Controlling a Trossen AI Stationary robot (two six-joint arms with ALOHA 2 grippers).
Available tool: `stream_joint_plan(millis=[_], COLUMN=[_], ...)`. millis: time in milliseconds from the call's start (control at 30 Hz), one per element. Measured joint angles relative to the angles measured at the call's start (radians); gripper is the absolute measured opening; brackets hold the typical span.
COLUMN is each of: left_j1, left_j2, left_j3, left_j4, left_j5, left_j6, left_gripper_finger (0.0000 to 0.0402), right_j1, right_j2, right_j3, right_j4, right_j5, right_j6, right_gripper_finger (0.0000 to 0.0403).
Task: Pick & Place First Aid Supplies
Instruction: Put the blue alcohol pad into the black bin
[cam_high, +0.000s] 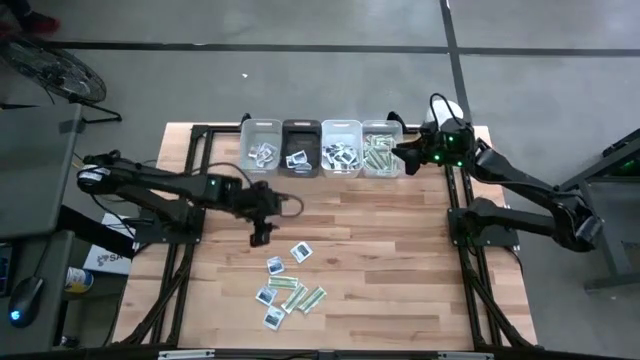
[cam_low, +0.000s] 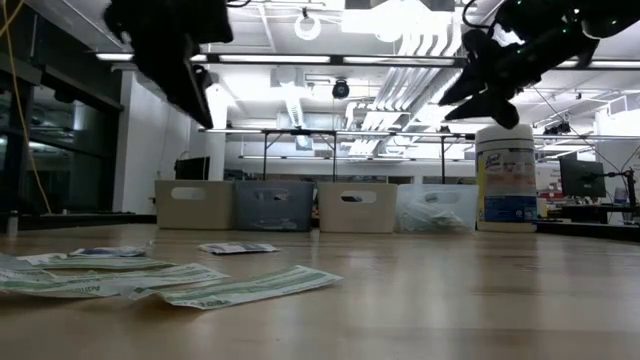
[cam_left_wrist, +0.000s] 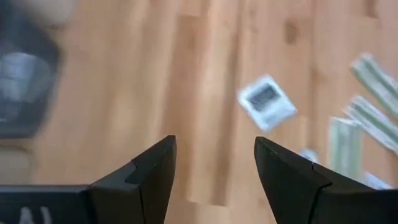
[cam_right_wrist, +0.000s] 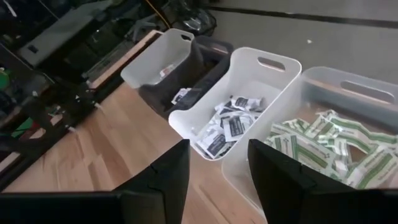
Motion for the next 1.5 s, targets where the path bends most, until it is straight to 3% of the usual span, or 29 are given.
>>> stream_joint_plan(millis=[267,500,1033,1500], left_j1=[-0.142,-0.209,-0.208,-0.208], left_j2=[0.056,0.179,0.391,0.481], left_j3=[-0.026,-0.025,-0.025,-0.02], left_j4=[0.011,0.096,0.244,0.27], left_j5=[-0.014,-0.019,0.136,0.201], left_j6=[0.025,0.385,0.794,0.904], left_gripper_finger=[0.0213,0.0213,0.0213,0.0213], right_j1=[0.0,0.012,0.06,0.076], right_j2=[-0.019,-0.019,-0.019,-0.026], right_j3=[0.0,0.0,0.0,0.0], right_j4=[0.0,-0.013,-0.078,-0.096], right_j5=[-0.038,-0.069,-0.079,-0.079], right_j6=[-0.025,-0.024,0.005,0.049], right_gripper_finger=[0.0156,0.0156,0.0156,0.0156])
